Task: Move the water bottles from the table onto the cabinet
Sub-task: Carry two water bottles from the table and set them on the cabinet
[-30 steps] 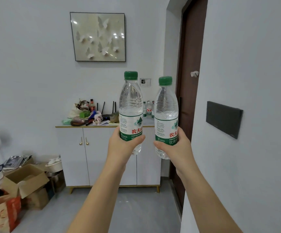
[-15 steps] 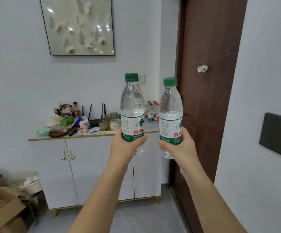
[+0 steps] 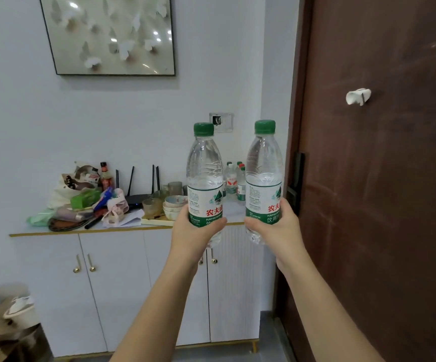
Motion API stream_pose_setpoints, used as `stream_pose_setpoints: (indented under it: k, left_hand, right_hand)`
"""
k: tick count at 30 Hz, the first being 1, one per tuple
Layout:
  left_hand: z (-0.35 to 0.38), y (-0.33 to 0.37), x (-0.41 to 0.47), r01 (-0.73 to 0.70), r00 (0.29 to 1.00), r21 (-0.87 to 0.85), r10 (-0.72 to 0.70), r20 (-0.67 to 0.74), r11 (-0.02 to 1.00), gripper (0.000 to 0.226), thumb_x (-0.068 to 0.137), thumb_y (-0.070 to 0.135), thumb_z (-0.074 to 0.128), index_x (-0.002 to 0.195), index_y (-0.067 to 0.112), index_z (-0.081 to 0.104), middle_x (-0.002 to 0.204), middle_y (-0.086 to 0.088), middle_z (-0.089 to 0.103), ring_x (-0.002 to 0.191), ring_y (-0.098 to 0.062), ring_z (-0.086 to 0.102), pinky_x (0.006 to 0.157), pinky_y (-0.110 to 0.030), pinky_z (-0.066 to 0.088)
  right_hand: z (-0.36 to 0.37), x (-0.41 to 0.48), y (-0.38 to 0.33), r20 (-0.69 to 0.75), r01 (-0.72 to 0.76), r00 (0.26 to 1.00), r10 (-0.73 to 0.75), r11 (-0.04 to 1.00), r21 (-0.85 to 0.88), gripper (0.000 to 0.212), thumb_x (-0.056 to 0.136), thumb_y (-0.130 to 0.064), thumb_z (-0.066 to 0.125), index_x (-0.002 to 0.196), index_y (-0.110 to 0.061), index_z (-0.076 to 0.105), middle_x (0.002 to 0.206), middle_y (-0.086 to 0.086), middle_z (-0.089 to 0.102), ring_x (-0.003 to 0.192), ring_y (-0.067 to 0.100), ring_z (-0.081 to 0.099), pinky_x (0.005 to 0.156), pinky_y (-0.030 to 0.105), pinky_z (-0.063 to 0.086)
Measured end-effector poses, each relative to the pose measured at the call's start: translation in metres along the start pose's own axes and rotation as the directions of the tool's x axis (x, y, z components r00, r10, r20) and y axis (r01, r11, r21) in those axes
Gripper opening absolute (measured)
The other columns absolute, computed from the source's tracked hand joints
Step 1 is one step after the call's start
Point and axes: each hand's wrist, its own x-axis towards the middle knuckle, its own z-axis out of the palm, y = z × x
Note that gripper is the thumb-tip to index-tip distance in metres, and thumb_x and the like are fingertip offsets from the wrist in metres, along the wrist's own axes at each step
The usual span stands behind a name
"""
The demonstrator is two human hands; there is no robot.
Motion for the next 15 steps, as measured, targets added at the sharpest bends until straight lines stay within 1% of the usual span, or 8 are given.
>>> stream_pose_setpoints:
  k: [1,3,6,8,10,13,15]
  left_hand:
    - [0.006,-0.004,0.017,-0.003,1.000,0.007,0.003,-0.003,1.000,0.045,0.070,0.005,0.082,0.101,0.030,0.059,0.098,0.006,0.070,0.089,-0.009,0.067,0.061,-0.017,0.050]
    - [0.016,-0.015,0.049,-0.009,1.000,0.022,0.010,-0.023,1.000,0.045,0.070,0.006,0.083,0.098,0.031,0.058,0.098,0.005,0.070,0.089,-0.011,0.067,0.065,-0.021,0.051]
    - [0.028,-0.036,0.090,-0.007,0.998,0.024,0.008,-0.056,1.000,0.047,0.068,0.006,0.083,0.106,0.022,0.060,0.099,0.002,0.071,0.090,-0.014,0.068,0.070,-0.027,0.052]
    - [0.034,-0.050,0.114,0.008,0.998,0.024,-0.006,-0.055,1.000,0.049,0.068,0.007,0.083,0.111,0.017,0.061,0.100,0.001,0.071,0.091,-0.014,0.068,0.068,-0.025,0.052]
    - [0.039,-0.063,0.138,0.020,0.998,0.035,-0.018,-0.055,0.999,0.051,0.068,0.008,0.084,0.112,0.016,0.061,0.100,0.000,0.071,0.091,-0.015,0.068,0.068,-0.025,0.052]
    - [0.045,-0.083,0.176,0.025,0.998,0.034,-0.023,-0.052,0.999,0.049,0.067,0.007,0.084,0.108,0.019,0.061,0.099,0.001,0.071,0.092,-0.015,0.068,0.073,-0.027,0.053]
    - [0.050,-0.096,0.200,0.020,0.999,0.026,-0.019,-0.048,0.999,0.045,0.069,0.006,0.083,0.101,0.025,0.059,0.096,0.004,0.070,0.088,-0.010,0.067,0.070,-0.024,0.051]
  right_hand:
    - [0.001,0.019,0.006,0.010,0.002,1.000,-0.002,1.000,-0.001,0.061,0.070,0.004,0.081,0.117,-0.029,0.058,0.106,-0.011,0.070,0.094,0.001,0.068,0.080,0.021,0.056]
    - [0.001,0.056,0.019,0.027,0.005,1.000,-0.005,1.000,-0.008,0.059,0.070,0.004,0.081,0.113,-0.031,0.058,0.105,-0.012,0.071,0.093,0.000,0.068,0.079,0.020,0.056]
    - [0.001,0.102,0.038,0.042,0.019,0.999,-0.018,0.999,-0.026,0.058,0.070,0.004,0.081,0.112,-0.030,0.059,0.103,-0.014,0.071,0.091,-0.003,0.068,0.080,0.021,0.056]
    - [0.002,0.125,0.052,0.043,0.022,0.999,-0.021,0.999,-0.033,0.059,0.071,0.004,0.081,0.110,-0.032,0.058,0.102,-0.015,0.070,0.089,-0.006,0.067,0.077,0.017,0.056]
    - [0.004,0.146,0.066,0.037,0.012,0.999,-0.010,0.999,-0.040,0.059,0.071,0.003,0.082,0.108,-0.036,0.057,0.102,-0.017,0.069,0.089,-0.008,0.067,0.075,0.016,0.055]
    - [0.008,0.178,0.089,0.038,-0.014,0.999,0.016,0.998,-0.058,0.061,0.070,0.000,0.083,0.111,-0.036,0.056,0.102,-0.019,0.068,0.090,-0.010,0.065,0.074,0.014,0.053]
    - [0.011,0.199,0.105,0.024,-0.027,0.999,0.029,0.997,-0.073,0.061,0.070,0.000,0.083,0.112,-0.034,0.055,0.102,-0.019,0.067,0.089,-0.012,0.065,0.071,0.012,0.053]
